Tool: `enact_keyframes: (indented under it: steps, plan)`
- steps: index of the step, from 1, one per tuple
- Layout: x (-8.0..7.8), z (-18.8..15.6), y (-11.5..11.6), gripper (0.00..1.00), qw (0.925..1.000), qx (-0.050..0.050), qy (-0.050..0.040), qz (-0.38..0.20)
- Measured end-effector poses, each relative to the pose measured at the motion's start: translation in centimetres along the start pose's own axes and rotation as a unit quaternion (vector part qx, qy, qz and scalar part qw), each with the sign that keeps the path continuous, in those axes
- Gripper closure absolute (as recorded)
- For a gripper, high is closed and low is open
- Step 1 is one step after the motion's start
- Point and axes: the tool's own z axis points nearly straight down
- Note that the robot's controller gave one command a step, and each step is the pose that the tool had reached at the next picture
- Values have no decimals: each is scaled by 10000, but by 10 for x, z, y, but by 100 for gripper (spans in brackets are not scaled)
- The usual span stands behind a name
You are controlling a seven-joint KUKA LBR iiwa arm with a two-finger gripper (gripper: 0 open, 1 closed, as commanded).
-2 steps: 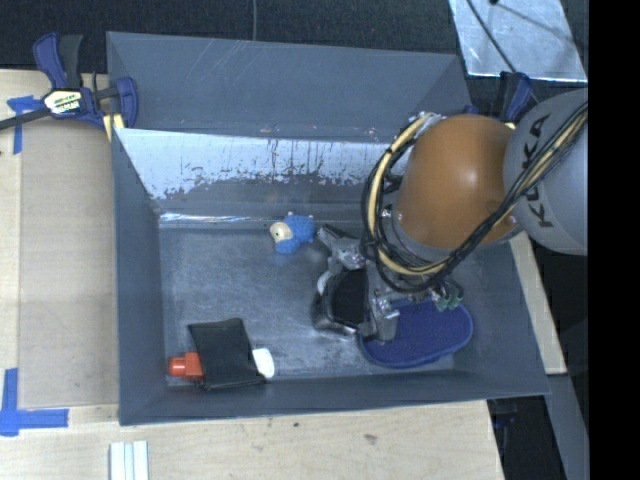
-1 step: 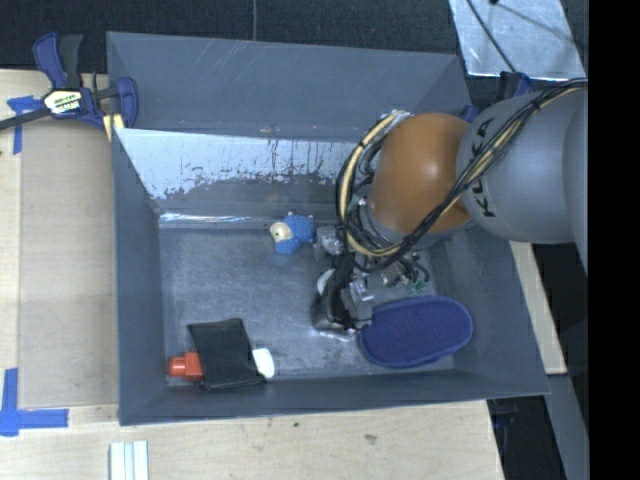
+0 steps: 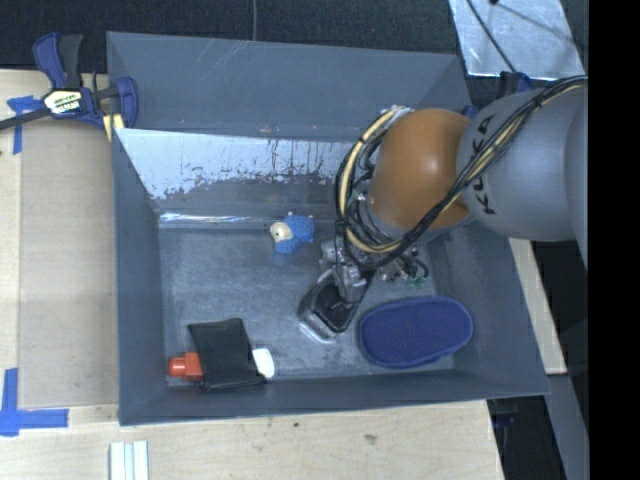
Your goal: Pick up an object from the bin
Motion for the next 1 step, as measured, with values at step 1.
enact_keyframes:
  steps: [1]
  plan:
    - [-24, -143, -17, 100, 10000, 4, 33, 88]
